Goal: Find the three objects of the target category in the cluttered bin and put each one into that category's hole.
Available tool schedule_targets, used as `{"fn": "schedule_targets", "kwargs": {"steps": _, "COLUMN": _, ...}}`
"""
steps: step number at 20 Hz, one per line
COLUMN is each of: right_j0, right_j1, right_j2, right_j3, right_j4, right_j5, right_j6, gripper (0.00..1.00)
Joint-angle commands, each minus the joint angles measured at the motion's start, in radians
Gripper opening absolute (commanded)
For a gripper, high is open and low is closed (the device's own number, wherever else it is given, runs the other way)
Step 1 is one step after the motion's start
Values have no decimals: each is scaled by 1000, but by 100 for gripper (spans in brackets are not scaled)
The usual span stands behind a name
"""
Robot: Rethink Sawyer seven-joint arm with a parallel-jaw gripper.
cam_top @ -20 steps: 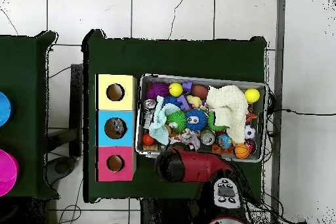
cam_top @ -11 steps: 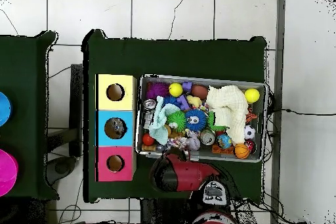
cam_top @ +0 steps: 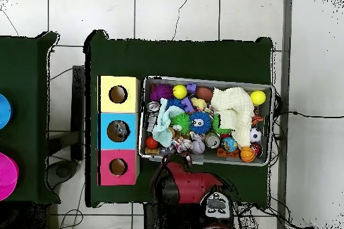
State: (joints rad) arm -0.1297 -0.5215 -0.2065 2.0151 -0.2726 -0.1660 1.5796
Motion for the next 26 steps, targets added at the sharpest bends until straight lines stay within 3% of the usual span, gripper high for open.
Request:
{"fn": "schedule_targets", "kwargs": {"steps": 1, "right_j0": 22, "right_j1": -9, "right_j2": 73, "right_j3": -35, "right_j4": -46, "right_j5": -134, "right_j6": 151, "gripper": 0}}
{"fn": "schedule_targets", "kwargs": {"steps": 6, "right_j0": -16, "right_j1": 44, "right_j2": 96, "right_j3": -79, "right_j4": -48, "right_j5": -167, "right_j6": 156, "gripper": 0}}
{"fn": "schedule_targets", "kwargs": {"steps": 8, "right_j0": -11, "right_j1": 25, "right_j2": 94, "right_j3": -66, "right_j4": -40, "right_j5": -174, "right_j6": 163, "gripper": 0}}
{"fn": "schedule_targets", "kwargs": {"steps": 10, "right_j0": 30, "right_j1": -48, "right_j2": 66, "right_j3": -21, "right_j4": -12, "right_j5": -159, "right_j6": 175, "gripper": 0}}
{"fn": "schedule_targets", "kwargs": {"steps": 13, "right_j0": 79, "right_j1": -215, "right_j2": 49, "right_j3": 41, "right_j4": 26, "right_j5": -40, "right_j6": 182, "gripper": 0}}
{"fn": "schedule_targets", "kwargs": {"steps": 17, "right_j0": 109, "right_j1": -362, "right_j2": 52, "right_j3": 48, "right_j4": 66, "right_j5": 157, "right_j6": 157, "gripper": 0}}
{"fn": "schedule_targets", "kwargs": {"steps": 21, "right_j0": 96, "right_j1": -440, "right_j2": 96, "right_j3": 44, "right_j4": 98, "right_j5": 306, "right_j6": 143, "gripper": 0}}
{"fn": "schedule_targets", "kwargs": {"steps": 26, "right_j0": 149, "right_j1": -456, "right_j2": 87, "right_j3": -17, "right_j4": 160, "right_j5": 469, "right_j6": 157, "gripper": 0}}
